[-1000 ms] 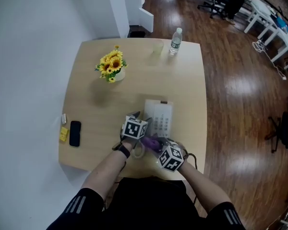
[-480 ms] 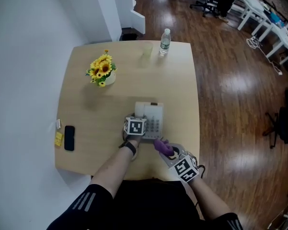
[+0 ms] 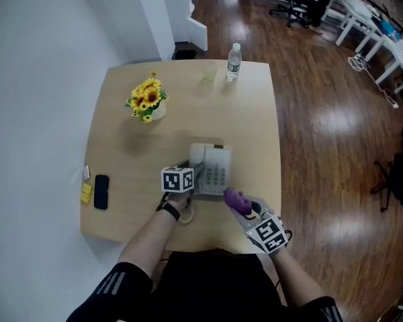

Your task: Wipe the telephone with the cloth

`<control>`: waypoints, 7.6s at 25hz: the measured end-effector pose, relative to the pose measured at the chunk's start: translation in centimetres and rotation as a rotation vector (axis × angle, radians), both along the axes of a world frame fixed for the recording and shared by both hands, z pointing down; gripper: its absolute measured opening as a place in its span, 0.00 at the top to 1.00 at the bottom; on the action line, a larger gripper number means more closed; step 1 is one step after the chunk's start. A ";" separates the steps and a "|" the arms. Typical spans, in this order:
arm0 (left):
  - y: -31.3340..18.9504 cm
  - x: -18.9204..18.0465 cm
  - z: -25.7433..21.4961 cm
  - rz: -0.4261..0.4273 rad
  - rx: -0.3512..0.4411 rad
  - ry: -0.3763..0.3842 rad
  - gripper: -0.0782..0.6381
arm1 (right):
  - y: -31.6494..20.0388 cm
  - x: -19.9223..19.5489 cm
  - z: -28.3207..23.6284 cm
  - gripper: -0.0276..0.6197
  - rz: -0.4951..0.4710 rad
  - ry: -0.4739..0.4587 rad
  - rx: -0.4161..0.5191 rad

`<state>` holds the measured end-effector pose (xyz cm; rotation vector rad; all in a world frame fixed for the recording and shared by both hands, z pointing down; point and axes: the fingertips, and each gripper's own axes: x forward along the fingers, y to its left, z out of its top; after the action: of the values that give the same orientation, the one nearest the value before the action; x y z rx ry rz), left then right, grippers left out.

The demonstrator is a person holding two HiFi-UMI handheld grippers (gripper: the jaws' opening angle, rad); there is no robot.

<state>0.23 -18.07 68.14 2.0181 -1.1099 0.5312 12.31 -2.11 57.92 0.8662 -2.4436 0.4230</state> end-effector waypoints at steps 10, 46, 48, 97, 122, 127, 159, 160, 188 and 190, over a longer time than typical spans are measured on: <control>5.4 -2.1 -17.8 0.151 0.234 0.724 0.59 | -4.5 -3.0 -9.0 0.75 -0.005 -0.108 0.170; 14.2 -6.7 -31.6 0.456 0.419 1.150 0.59 | -4.9 -17.6 -25.1 0.75 -0.454 0.009 0.537; 14.0 -6.8 -31.8 0.452 0.422 1.155 0.59 | -4.0 -18.0 -24.3 0.76 -0.499 0.095 0.584; 11.4 -9.1 -36.4 0.279 0.556 1.287 0.59 | 1.1 -16.0 -19.0 0.76 -0.457 -0.072 0.244; 12.2 -8.7 -36.7 0.324 0.534 1.399 0.59 | 4.1 -17.8 -17.5 0.76 -0.812 0.320 0.440; 11.8 -9.0 -36.1 0.308 0.529 1.381 0.59 | 6.3 -17.6 -14.8 0.76 -0.887 0.360 0.406; 10.9 -7.0 -12.1 0.090 0.074 0.410 0.59 | -21.4 -12.4 10.7 0.75 -0.297 0.476 0.070; 11.0 -7.4 -12.0 0.081 0.068 0.413 0.59 | -20.6 -12.9 11.7 0.75 -0.339 0.509 0.062; 11.0 -8.0 -11.0 0.080 0.065 0.373 0.59 | -1.9 -15.6 16.9 0.76 -0.426 0.310 -0.320; 10.7 -7.7 -10.2 0.080 0.058 0.352 0.59 | 0.0 -15.7 15.5 0.76 -0.455 0.142 -0.456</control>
<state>-7.49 -7.33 57.99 2.1112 -0.8417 0.1726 -3.34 -2.08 73.41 0.1371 -2.1901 0.6790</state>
